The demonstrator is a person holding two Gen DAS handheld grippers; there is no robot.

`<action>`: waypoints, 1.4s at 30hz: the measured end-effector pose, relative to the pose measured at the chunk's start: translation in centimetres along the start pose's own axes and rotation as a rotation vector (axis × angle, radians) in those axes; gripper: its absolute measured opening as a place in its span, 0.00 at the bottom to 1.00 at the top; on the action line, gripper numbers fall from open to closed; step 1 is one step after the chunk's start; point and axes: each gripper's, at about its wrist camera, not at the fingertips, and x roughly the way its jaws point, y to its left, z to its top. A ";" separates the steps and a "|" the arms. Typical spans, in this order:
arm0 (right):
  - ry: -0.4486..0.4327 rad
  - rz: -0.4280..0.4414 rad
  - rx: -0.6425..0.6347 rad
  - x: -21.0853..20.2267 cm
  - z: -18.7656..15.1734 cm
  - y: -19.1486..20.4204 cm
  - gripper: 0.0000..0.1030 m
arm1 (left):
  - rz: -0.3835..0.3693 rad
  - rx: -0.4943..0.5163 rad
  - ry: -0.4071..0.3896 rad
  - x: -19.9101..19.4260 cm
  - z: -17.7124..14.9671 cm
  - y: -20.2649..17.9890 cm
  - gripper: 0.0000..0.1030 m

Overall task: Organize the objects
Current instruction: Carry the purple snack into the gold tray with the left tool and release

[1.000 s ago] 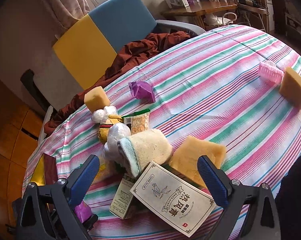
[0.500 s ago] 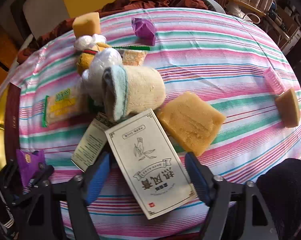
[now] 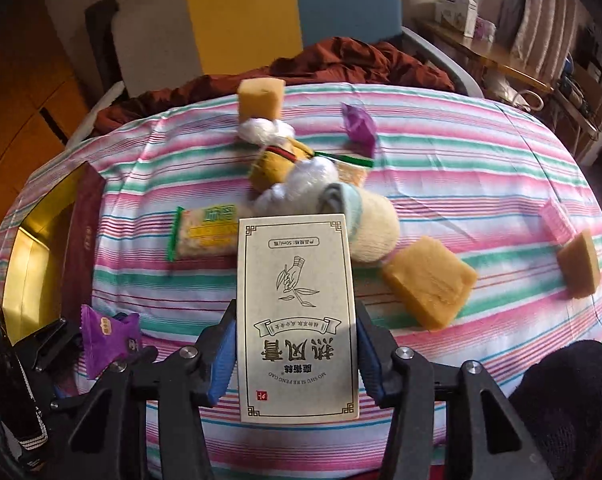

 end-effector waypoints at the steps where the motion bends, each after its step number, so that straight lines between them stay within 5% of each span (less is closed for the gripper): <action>1: -0.009 0.027 -0.019 0.3 0.6 0.8 0.51 | 0.002 -0.006 -0.005 -0.5 -0.1 0.1 0.39; 9: 0.026 0.168 -0.172 3.2 0.8 7.6 0.51 | 0.030 -0.056 -0.076 -5.5 -1.8 1.3 0.39; 22: 0.088 0.107 -0.293 7.5 -0.5 9.2 0.49 | 0.110 -0.278 -0.186 -12.8 -2.7 7.2 0.39; 29: 0.085 0.103 -0.294 7.3 -0.6 8.9 0.49 | 0.312 -0.406 -0.168 -14.5 -5.6 14.0 0.39; 36: 0.085 0.102 -0.296 7.2 -0.6 8.9 0.49 | 0.518 -0.450 -0.049 -14.1 -10.7 19.8 0.40; 42: 0.091 0.096 -0.300 7.3 -0.6 8.9 0.49 | 0.562 -0.499 0.008 -12.8 -13.2 21.5 0.40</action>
